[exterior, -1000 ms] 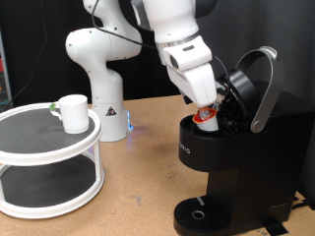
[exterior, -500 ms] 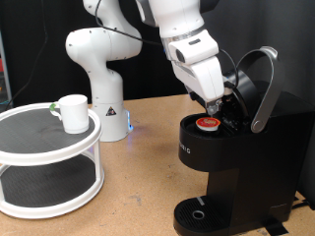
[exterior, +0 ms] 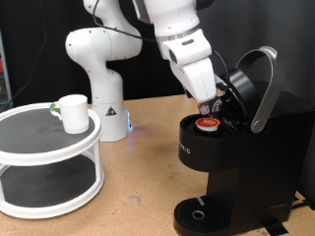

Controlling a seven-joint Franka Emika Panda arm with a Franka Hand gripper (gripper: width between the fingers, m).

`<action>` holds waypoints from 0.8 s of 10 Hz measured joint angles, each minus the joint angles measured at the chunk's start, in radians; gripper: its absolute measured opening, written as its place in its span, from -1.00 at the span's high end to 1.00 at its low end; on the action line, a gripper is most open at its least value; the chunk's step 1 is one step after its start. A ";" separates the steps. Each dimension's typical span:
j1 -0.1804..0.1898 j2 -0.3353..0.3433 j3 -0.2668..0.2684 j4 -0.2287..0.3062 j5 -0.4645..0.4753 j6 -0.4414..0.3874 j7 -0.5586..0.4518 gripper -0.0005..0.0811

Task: Make a cup of coffee with the keurig machine

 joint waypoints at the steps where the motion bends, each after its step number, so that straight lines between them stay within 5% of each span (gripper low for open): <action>1: 0.000 0.000 0.001 -0.001 0.000 0.000 -0.005 -0.98; 5: -0.005 -0.038 -0.052 -0.013 0.106 -0.006 -0.096 -0.98; 8: -0.010 -0.088 -0.091 0.042 0.152 -0.066 -0.069 -0.98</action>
